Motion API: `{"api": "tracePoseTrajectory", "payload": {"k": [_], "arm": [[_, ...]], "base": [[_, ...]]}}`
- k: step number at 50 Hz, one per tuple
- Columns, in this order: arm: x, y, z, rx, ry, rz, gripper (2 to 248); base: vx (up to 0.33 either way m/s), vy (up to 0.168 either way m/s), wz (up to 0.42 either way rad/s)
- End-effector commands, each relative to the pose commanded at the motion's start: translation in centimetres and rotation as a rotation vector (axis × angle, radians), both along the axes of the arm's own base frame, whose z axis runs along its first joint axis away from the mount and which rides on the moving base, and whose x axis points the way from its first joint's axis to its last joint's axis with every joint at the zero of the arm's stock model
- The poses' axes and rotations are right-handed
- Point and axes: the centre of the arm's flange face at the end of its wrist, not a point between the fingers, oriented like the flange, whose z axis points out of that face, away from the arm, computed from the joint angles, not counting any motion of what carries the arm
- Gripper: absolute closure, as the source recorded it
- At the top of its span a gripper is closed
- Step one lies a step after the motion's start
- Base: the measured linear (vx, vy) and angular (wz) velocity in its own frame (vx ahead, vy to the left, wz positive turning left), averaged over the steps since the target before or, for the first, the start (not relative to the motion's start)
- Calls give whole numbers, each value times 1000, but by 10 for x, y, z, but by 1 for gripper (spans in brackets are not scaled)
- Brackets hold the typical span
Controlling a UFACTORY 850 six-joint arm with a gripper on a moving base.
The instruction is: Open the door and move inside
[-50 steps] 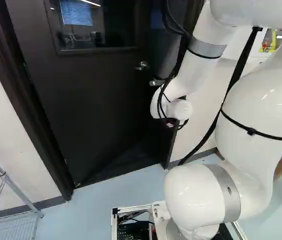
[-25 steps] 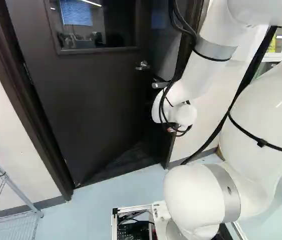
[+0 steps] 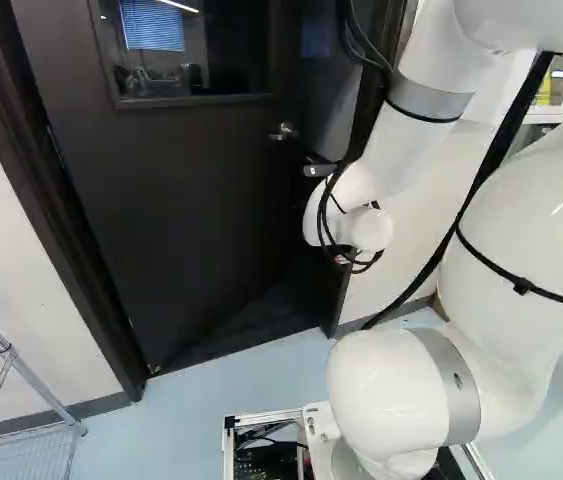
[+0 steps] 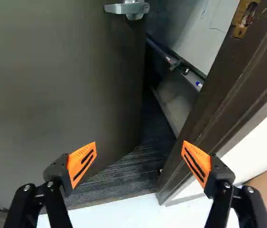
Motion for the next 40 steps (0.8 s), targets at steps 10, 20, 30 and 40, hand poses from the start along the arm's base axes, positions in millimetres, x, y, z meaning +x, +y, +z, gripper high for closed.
{"api": "tracePoseTrajectory", "payload": {"k": [10, 20, 30, 40], "arm": [[0, 0, 0, 0, 0, 0, 3], [0, 0, 0, 0, 0, 0, 3], [0, 0, 0, 0, 0, 0, 3], [0, 0, 0, 0, 0, 0, 3]], "base": [[33, 1, -3], [115, 25, -15], [120, 94, -35], [116, 63, -196]]}}
